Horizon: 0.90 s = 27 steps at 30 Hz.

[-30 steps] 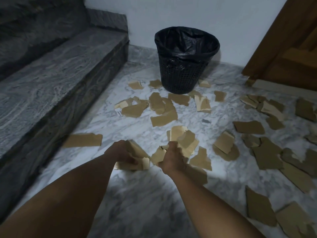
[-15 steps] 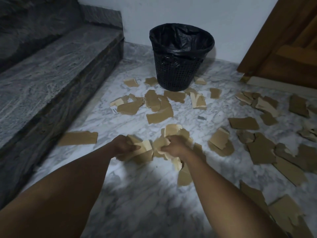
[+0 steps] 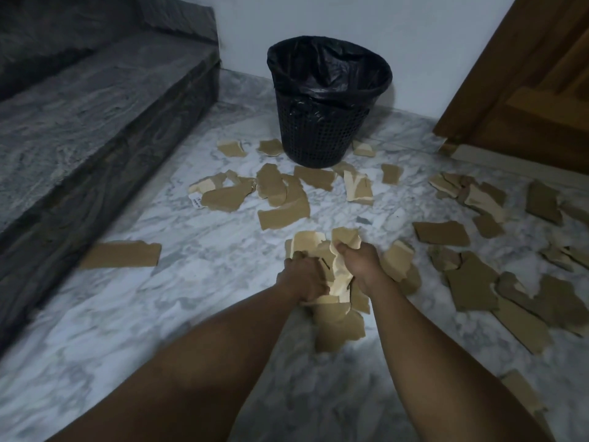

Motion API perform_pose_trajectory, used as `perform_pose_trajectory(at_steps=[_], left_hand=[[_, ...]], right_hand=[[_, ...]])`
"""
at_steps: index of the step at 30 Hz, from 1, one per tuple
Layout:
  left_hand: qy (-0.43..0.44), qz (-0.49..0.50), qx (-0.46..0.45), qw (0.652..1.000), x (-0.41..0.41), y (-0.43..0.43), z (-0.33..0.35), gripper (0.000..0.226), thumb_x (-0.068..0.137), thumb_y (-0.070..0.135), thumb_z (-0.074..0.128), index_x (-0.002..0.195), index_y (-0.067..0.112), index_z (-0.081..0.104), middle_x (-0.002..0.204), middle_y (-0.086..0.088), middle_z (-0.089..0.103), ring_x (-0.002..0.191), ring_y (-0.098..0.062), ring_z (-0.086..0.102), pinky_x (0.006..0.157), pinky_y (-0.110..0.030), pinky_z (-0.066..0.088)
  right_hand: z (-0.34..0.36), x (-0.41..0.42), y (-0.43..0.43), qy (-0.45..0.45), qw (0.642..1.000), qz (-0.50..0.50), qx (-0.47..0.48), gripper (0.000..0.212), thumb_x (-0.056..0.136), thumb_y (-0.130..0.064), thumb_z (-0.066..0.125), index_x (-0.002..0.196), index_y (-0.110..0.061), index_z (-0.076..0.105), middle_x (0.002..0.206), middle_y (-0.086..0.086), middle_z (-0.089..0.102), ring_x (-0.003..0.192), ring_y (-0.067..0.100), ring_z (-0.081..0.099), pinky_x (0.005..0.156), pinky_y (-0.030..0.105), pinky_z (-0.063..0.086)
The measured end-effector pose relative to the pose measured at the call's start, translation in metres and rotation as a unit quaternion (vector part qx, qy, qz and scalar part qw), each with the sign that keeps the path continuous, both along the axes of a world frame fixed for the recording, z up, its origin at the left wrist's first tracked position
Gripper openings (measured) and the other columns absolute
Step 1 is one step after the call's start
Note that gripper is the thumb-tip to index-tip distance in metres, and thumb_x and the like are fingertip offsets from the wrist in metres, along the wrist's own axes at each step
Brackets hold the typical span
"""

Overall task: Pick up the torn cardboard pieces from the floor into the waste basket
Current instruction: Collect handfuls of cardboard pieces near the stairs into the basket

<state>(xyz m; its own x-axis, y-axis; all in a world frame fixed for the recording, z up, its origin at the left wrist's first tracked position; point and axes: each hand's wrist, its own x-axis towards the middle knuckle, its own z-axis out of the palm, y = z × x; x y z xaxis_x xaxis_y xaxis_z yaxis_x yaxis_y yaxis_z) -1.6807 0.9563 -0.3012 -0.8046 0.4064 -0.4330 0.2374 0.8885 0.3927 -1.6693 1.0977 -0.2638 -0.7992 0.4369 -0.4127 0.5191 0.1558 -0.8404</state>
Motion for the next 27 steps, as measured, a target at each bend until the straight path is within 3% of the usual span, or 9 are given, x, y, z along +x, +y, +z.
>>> perform_pose_trajectory(at_steps=[5, 9, 12, 14, 17, 19, 21, 23, 27], left_hand=[[-0.036, 0.037, 0.023, 0.998, -0.005, 0.009, -0.003, 0.061, 0.072, 0.051, 0.074, 0.12, 0.015, 0.06, 0.117, -0.005, 0.058, 0.113, -0.028, 0.056, 0.091, -0.039, 0.05], [-0.042, 0.036, 0.017, 0.998, -0.007, 0.009, -0.01, 0.062, 0.063, 0.058, 0.07, 0.114, 0.023, 0.065, 0.112, 0.002, 0.064, 0.108, -0.023, 0.061, 0.089, -0.039, 0.053], [-0.048, 0.04, 0.01, 0.998, -0.011, 0.011, -0.024, 0.071, 0.055, 0.064, 0.062, 0.114, 0.024, 0.065, 0.112, 0.003, 0.065, 0.107, -0.02, 0.061, 0.089, -0.038, 0.053], [-0.043, 0.055, 0.023, 0.997, -0.01, 0.01, -0.029, 0.074, 0.05, 0.065, 0.062, 0.113, 0.027, 0.066, 0.112, 0.004, 0.064, 0.105, -0.019, 0.061, 0.088, -0.038, 0.054], [-0.041, 0.068, 0.054, 0.995, -0.021, 0.009, -0.063, 0.073, 0.04, 0.07, 0.062, 0.105, 0.036, 0.066, 0.106, 0.007, 0.067, 0.101, -0.018, 0.065, 0.083, -0.037, 0.056], [-0.044, 0.052, 0.044, 0.997, -0.015, 0.007, -0.042, 0.072, 0.051, 0.065, 0.07, 0.113, 0.029, 0.065, 0.114, 0.004, 0.066, 0.108, -0.019, 0.064, 0.089, -0.037, 0.054], [-0.029, 0.029, 0.031, 0.999, -0.003, 0.006, -0.009, 0.066, 0.07, 0.046, 0.076, 0.125, 0.015, 0.06, 0.125, -0.004, 0.06, 0.118, -0.023, 0.057, 0.098, -0.038, 0.049], [-0.005, 0.018, 0.011, 1.0, -0.001, 0.006, -0.004, 0.068, 0.073, 0.036, 0.077, 0.129, 0.007, 0.052, 0.128, -0.01, 0.054, 0.117, -0.026, 0.055, 0.095, -0.036, 0.049], [-0.005, -0.036, -0.023, 0.999, -0.004, 0.012, 0.0, 0.057, 0.086, 0.04, 0.063, 0.133, 0.009, 0.054, 0.139, -0.018, 0.043, 0.128, -0.031, 0.043, 0.098, -0.035, 0.043]], right_hand=[[-0.015, -0.014, -0.001, -0.048, 0.993, 0.093, 0.05, 0.037, 0.089, -0.031, 0.07, 0.117, -0.008, 0.068, 0.113, 0.007, 0.071, 0.105, 0.028, 0.065, 0.095, 0.044, 0.052], [-0.022, -0.022, -0.006, -0.066, 0.989, 0.112, 0.073, 0.037, 0.085, -0.028, 0.074, 0.114, -0.006, 0.068, 0.111, 0.008, 0.071, 0.102, 0.029, 0.066, 0.092, 0.043, 0.053], [-0.028, -0.024, -0.009, -0.053, 0.988, 0.109, 0.095, 0.053, 0.068, -0.047, 0.078, 0.106, -0.012, 0.07, 0.102, 0.005, 0.073, 0.096, 0.028, 0.067, 0.09, 0.048, 0.054], [-0.026, -0.025, -0.006, -0.026, 0.993, 0.084, 0.084, 0.048, 0.066, -0.047, 0.08, 0.099, -0.013, 0.072, 0.097, 0.003, 0.073, 0.092, 0.026, 0.068, 0.088, 0.049, 0.054], [0.003, -0.024, 0.006, 0.04, 0.999, -0.024, -0.006, 0.022, 0.081, -0.026, 0.079, 0.095, -0.012, 0.069, 0.094, 0.005, 0.073, 0.088, 0.027, 0.07, 0.079, 0.042, 0.057], [0.017, -0.022, 0.024, 0.08, 0.99, -0.095, -0.066, 0.015, 0.084, -0.02, 0.077, 0.093, -0.014, 0.066, 0.09, 0.003, 0.07, 0.084, 0.025, 0.068, 0.075, 0.04, 0.055], [0.028, -0.015, 0.044, 0.098, 0.987, -0.119, -0.042, 0.016, 0.082, -0.016, 0.079, 0.087, -0.015, 0.064, 0.09, 0.006, 0.069, 0.083, 0.026, 0.067, 0.075, 0.042, 0.054], [0.029, -0.006, 0.063, 0.066, 0.993, -0.094, -0.009, 0.023, 0.078, -0.01, 0.082, 0.095, -0.003, 0.068, 0.101, 0.017, 0.07, 0.087, 0.028, 0.066, 0.076, 0.042, 0.051], [0.02, 0.021, 0.079, -0.187, 0.979, 0.04, 0.065, 0.083, 0.074, -0.022, 0.086, 0.14, 0.007, 0.045, 0.141, 0.016, 0.052, 0.125, 0.033, 0.054, 0.093, 0.039, 0.047]])
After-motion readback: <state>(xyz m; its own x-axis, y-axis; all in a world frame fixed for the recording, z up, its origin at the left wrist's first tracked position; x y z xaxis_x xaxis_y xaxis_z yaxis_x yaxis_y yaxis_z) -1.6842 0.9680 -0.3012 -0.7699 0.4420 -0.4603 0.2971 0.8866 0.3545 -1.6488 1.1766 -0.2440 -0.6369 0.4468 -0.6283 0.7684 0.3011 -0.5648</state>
